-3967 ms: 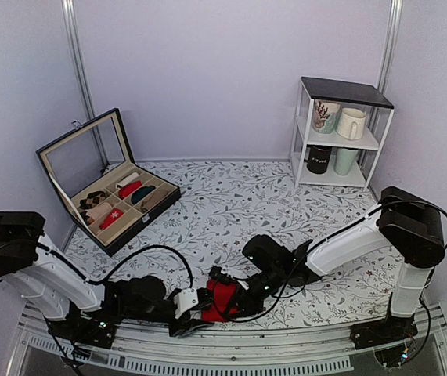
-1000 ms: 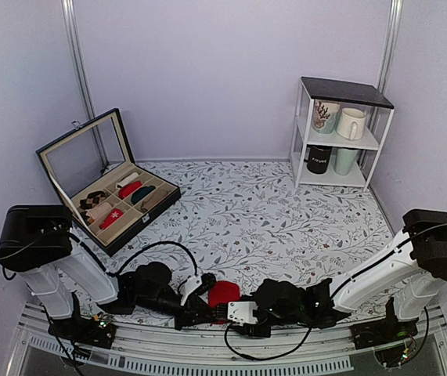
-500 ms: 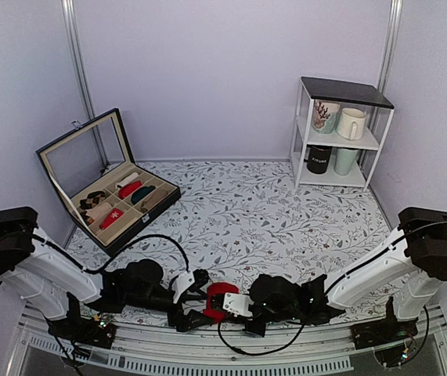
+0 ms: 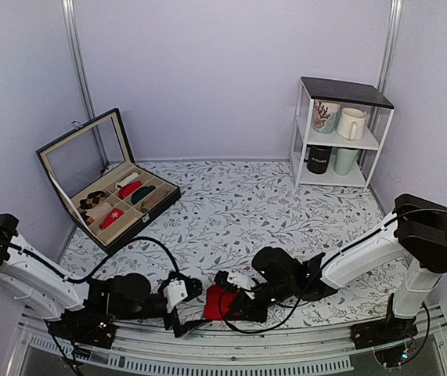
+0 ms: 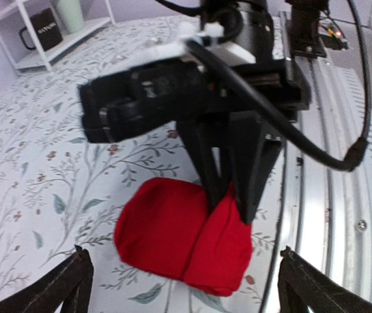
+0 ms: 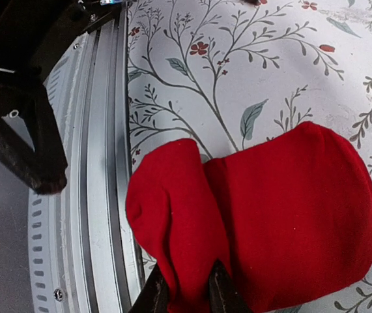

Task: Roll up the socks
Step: Roll a pair of socks at the center of the board.

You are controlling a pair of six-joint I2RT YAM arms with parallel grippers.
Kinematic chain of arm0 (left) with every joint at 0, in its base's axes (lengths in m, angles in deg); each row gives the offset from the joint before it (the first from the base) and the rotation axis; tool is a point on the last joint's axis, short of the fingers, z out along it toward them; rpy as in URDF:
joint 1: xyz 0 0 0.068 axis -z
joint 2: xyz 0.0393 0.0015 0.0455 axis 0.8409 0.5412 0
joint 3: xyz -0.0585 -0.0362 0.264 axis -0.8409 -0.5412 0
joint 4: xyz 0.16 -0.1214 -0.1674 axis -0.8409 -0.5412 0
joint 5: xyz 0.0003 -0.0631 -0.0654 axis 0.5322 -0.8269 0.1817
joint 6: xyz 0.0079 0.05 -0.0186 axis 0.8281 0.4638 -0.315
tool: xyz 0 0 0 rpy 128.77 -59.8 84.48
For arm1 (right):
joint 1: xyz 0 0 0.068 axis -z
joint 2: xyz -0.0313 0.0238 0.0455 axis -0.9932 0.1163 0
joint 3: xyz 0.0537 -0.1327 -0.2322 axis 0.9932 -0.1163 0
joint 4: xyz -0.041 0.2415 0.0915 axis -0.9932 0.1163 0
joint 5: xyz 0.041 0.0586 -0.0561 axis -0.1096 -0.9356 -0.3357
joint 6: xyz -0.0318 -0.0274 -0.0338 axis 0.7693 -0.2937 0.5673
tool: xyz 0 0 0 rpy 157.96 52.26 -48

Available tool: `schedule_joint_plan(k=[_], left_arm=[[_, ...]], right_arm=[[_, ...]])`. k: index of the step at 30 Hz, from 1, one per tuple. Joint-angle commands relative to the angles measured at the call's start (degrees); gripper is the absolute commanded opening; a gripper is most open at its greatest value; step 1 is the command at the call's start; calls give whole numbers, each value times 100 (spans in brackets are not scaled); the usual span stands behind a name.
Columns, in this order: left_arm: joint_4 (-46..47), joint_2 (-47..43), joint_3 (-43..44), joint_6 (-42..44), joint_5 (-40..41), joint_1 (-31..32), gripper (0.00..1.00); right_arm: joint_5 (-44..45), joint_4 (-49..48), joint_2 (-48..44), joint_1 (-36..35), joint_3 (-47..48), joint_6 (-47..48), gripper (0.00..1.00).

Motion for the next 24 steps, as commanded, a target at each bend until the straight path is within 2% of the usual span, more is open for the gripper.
schedule_joint_plan(k=[1, 5, 7, 13, 17, 21, 24], left_arm=[[441, -447, -274, 395, 1100, 55, 99], [1275, -711, -700, 214, 1766, 54, 99], [1390, -698, -757, 209, 1921, 56, 99], [811, -96, -258, 324, 308, 48, 99], [572, 678, 161, 323, -491, 49, 93], [894, 1184, 154, 177, -742, 48, 91], [931, 1407, 140, 128, -821, 39, 86]], right_arm=[[-144, 1082, 417, 20, -93, -248, 19], [-129, 1065, 432, 24, -85, -249, 19], [-121, 1073, 435, 30, -65, -262, 19], [-161, 1091, 516, 36, -32, -267, 19], [-139, 1121, 531, 34, -23, -255, 18], [-129, 1145, 497, 56, -35, -241, 18], [-153, 1144, 514, 61, -53, -241, 18]])
